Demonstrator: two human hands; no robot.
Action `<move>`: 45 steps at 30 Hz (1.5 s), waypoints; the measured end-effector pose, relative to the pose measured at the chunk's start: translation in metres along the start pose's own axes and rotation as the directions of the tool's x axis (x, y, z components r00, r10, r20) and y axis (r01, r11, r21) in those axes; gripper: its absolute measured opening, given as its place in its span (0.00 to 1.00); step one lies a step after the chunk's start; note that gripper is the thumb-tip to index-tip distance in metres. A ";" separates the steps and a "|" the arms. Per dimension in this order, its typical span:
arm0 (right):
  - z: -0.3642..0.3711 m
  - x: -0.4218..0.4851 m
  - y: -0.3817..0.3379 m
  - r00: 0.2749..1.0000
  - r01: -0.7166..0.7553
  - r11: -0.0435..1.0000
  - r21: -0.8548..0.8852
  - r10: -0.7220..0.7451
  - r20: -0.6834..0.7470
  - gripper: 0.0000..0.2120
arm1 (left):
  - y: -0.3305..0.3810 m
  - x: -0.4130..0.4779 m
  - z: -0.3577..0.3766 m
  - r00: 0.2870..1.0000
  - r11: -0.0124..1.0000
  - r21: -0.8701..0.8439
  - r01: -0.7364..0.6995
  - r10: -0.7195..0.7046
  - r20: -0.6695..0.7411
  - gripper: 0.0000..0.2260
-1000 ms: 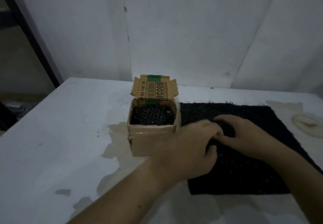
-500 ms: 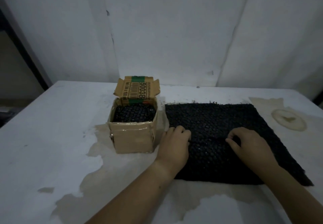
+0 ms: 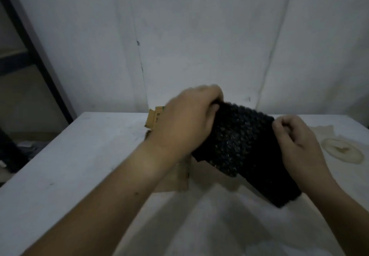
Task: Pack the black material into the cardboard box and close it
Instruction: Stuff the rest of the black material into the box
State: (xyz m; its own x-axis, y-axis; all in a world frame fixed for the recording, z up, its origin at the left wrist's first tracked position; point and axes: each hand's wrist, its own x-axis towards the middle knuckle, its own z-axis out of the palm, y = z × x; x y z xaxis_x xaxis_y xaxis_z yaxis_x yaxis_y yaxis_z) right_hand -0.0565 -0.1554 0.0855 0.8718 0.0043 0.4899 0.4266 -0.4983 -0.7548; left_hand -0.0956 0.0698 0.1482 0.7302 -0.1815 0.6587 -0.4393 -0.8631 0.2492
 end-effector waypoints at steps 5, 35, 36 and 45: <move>0.010 0.031 -0.081 0.974 0.218 0.957 0.189 -0.201 -0.109 0.08 | -0.007 0.027 -0.097 0.985 0.988 0.155 -0.014 0.041 -0.167 0.09; 0.121 0.022 -0.060 0.610 0.481 0.819 -0.313 -0.056 0.791 0.22 | -0.108 -0.067 -0.030 0.670 0.866 0.208 0.455 -0.486 0.561 0.20; 0.124 0.023 -0.061 0.598 0.475 0.809 -0.346 -0.009 0.801 0.26 | -0.107 -0.064 -0.027 0.621 0.865 0.249 0.437 -0.490 0.612 0.27; 0.146 0.040 -0.070 0.496 0.468 0.717 -0.517 0.271 0.825 0.29 | -0.108 -0.045 -0.013 0.379 0.801 0.338 0.494 -0.548 0.745 0.34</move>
State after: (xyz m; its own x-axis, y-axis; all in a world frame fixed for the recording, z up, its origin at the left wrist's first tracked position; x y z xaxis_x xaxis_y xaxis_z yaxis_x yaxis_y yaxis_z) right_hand -0.0165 0.0065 0.0936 0.7471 0.5819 -0.3213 0.5889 -0.8036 -0.0862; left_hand -0.0874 0.1773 0.1010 0.9079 0.0530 -0.4158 0.1856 -0.9403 0.2854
